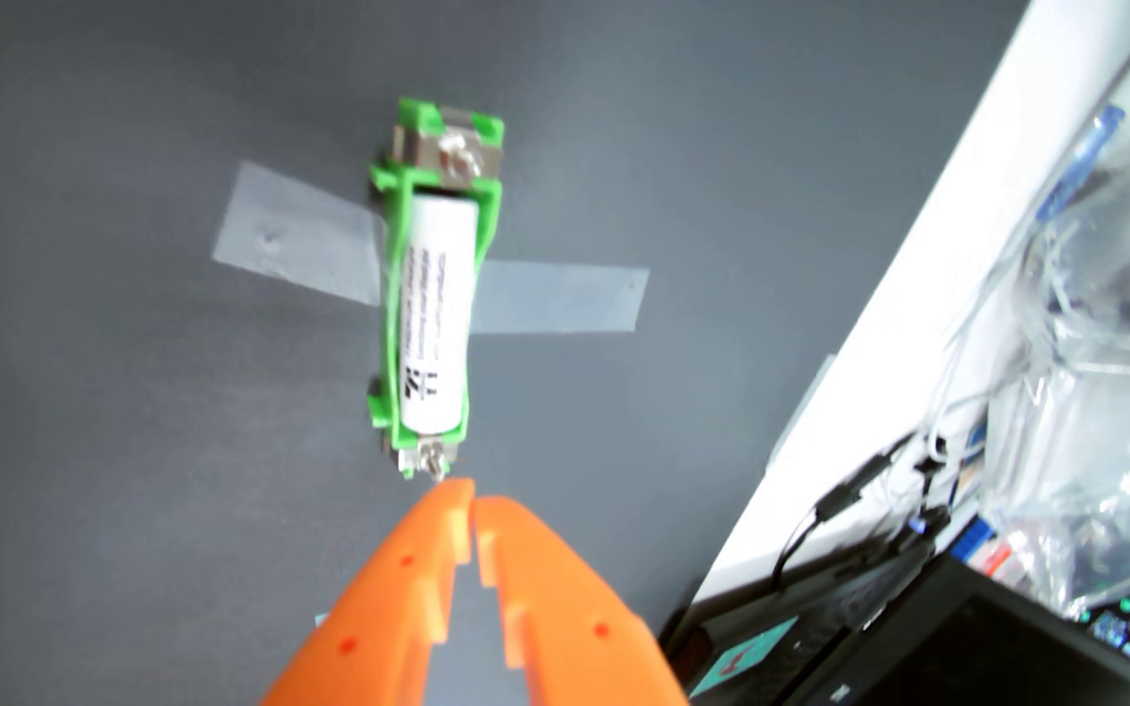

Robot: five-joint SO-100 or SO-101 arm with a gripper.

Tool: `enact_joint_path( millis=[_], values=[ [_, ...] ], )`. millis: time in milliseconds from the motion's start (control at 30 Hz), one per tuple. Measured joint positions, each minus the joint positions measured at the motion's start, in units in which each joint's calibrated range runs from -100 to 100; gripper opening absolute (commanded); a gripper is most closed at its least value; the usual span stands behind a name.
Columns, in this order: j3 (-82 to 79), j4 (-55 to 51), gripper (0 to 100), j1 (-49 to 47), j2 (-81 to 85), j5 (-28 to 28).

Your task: Insert Battery

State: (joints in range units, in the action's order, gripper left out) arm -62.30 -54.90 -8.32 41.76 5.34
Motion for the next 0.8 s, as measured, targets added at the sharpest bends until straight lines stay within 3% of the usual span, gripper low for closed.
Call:
enact_joint_path(
  millis=[200,800],
  values=[
    [-5.7,0.0,1,6.39,12.15,0.0],
    [-25.23,0.0,1,6.88,40.6,0.0]
  ],
)
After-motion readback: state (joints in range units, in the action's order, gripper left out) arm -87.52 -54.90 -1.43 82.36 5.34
